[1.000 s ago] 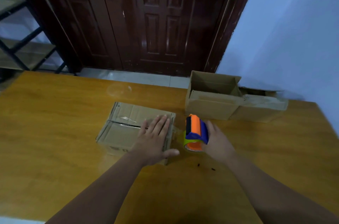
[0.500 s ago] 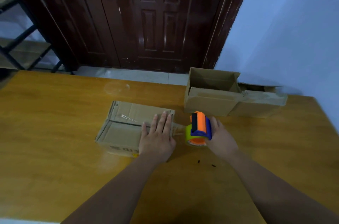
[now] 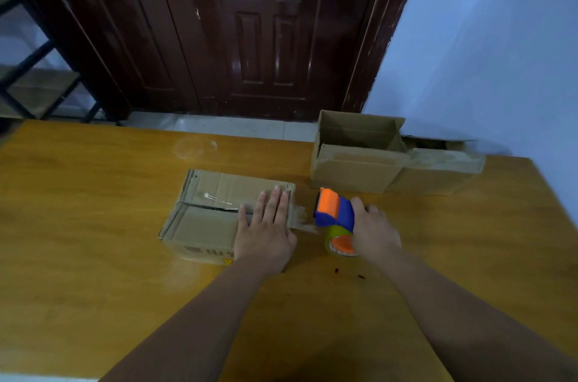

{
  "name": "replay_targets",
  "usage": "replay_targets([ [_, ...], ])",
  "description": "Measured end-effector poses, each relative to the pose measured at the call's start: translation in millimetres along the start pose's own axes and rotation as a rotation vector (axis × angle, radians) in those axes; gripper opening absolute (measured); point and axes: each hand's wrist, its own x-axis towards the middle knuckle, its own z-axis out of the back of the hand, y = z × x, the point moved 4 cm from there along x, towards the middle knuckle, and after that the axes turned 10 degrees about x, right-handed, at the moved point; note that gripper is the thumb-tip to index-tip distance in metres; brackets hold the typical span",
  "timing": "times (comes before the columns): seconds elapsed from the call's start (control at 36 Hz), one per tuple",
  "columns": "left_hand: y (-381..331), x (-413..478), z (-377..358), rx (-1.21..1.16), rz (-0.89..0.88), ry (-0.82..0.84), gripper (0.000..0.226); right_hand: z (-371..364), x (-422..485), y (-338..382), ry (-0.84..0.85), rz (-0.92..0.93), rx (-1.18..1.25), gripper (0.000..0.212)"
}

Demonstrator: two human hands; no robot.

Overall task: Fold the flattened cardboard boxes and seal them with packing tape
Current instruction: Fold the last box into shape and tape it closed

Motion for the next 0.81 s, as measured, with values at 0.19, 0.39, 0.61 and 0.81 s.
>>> replay_targets([
  [0.19, 0, -1, 1, -0.01, -0.007, -0.002, 0.068, 11, -3, -21, 0.073, 0.094, 0.254, 0.048],
  [0.39, 0, 0, 0, -0.001, 0.0, -0.014, 0.07, 11, -8, -8, 0.037, 0.151, -0.094, 0.052],
  [0.61, 1, 0, -1, 0.013, -0.015, -0.013, 0.078, 2, -10, 25, 0.015, 0.133, -0.326, 0.055],
  [0.81, 1, 2, -1, 0.008, -0.024, 0.017, 0.09, 9, -4, 48, 0.086, 0.123, -0.493, 0.058],
])
